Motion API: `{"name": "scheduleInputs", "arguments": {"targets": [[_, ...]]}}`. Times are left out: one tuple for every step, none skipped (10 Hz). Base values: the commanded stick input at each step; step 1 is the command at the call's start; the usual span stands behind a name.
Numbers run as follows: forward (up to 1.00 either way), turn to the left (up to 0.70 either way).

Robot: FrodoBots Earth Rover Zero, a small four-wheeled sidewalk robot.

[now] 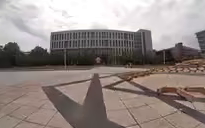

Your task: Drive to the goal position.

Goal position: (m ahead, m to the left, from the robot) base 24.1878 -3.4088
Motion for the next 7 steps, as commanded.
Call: {"name": "scheduleInputs", "arguments": {"targets": [[1.00,-0.19],[1.00,0.00],[1.00,0.00],[1.00,0.00],[1.00,0.00],[1.00,0.00],[1.00,0.00]]}}
